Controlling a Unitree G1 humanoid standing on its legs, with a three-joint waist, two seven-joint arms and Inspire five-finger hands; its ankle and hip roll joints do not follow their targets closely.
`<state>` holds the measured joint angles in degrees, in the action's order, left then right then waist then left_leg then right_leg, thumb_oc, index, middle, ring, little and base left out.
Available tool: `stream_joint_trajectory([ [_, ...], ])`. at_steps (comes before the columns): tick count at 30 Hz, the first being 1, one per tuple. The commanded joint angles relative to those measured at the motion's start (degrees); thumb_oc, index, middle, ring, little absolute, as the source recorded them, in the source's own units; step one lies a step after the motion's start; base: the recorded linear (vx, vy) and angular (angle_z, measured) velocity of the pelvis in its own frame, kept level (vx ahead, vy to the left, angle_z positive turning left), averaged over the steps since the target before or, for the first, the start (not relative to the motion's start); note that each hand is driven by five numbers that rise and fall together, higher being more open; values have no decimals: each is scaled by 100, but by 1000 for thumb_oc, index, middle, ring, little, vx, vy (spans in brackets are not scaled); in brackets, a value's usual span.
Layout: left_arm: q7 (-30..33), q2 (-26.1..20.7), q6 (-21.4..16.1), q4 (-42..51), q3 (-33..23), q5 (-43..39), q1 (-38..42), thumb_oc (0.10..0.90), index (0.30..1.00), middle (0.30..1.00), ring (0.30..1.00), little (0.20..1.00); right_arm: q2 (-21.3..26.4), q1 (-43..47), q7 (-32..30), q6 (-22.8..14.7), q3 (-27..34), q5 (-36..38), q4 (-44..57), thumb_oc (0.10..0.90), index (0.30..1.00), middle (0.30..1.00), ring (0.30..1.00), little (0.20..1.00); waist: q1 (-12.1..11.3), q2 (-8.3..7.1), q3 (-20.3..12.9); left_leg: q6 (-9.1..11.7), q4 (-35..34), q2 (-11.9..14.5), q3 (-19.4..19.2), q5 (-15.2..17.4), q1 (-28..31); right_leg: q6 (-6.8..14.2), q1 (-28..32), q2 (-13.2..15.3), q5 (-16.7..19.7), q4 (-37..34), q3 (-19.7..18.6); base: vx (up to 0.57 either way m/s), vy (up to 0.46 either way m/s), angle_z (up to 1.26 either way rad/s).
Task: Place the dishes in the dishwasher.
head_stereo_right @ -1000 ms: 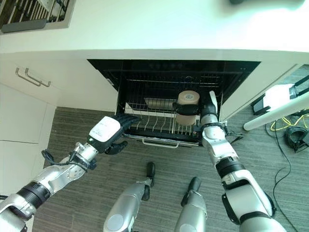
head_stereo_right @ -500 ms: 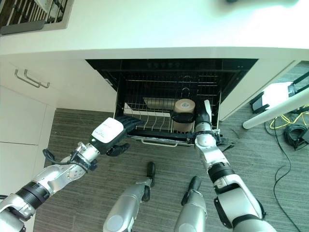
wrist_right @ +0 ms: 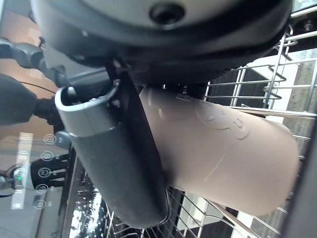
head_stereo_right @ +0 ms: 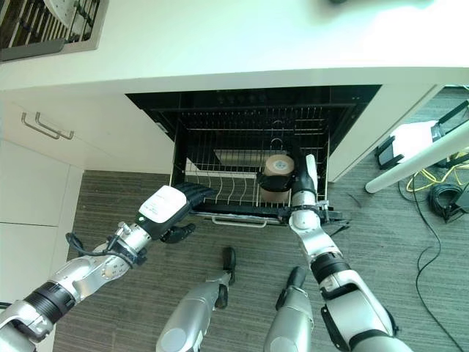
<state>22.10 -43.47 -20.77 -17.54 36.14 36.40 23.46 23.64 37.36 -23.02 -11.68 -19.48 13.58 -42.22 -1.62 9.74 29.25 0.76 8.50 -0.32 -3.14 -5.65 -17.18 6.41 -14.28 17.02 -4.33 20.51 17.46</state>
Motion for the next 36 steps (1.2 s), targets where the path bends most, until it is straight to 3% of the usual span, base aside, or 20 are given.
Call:
stream_joint_trajectory([
  [1, 360, 368, -30, 464, -355, -37, -33, 800, 900, 900, 900, 900, 369, -754, -537, -792, 420, 58, 203, 800, 900, 900, 900, 900, 123, 211, -302, 43, 869, 464, -762, 1608, 6, 58, -53, -109, -315, -333, -242, 32, 27, -3],
  [6, 398, 480, 12, 563, -462, 46, -356, 800, 900, 900, 900, 900, 425, -1164, -775, -1275, 634, -96, 1125, 800, 900, 900, 900, 900, 223, 244, -383, 44, 869, 439, -812, 1673, 120, 81, 25, -82, -392, -333, -282, 39, 45, -6],
  [10, 346, 507, -13, 678, -579, 61, -560, 800, 900, 900, 900, 900, 441, -1538, -860, -1254, 732, -43, 1662, 800, 900, 900, 900, 900, 291, 285, -447, 28, 869, 442, -841, 1677, 148, 83, 29, -60, -387, -333, -313, 11, 32, -8],
  [15, 363, 503, -96, 673, -636, 82, -687, 800, 900, 900, 900, 900, 425, -1776, -522, -1392, 699, -25, 1997, 800, 900, 900, 900, 900, 327, 277, -503, 38, 869, 433, -869, 1714, 223, 120, 102, -9, -430, -333, -300, 0, 0, 0],
  [19, 376, 495, -177, 642, -673, 95, -739, 800, 900, 900, 900, 900, 430, -1842, -400, -1198, 642, 57, 2053, 800, 900, 900, 900, 900, 332, 270, -533, 42, 869, 441, -894, 1722, 249, 129, 125, 21, -436, -333, -276, 0, 0, 0],
  [33, 403, 564, -232, 548, -698, 165, -712, 800, 900, 900, 900, 900, 355, -1885, 381, -1104, 448, 222, 1977, 800, 900, 900, 900, 900, 276, 219, -537, 41, 869, 436, -848, 1709, 205, 144, 137, 53, -441, -333, -210, 0, 0, 0],
  [36, 390, 577, -267, 507, -711, 154, -695, 800, 900, 900, 900, 900, 407, -1840, 182, -604, 285, -443, 1969, 800, 900, 900, 900, 900, 265, 201, -541, 44, 869, 430, -817, 1705, 188, 147, 123, 44, -444, -333, -219, 0, 0, 0],
])
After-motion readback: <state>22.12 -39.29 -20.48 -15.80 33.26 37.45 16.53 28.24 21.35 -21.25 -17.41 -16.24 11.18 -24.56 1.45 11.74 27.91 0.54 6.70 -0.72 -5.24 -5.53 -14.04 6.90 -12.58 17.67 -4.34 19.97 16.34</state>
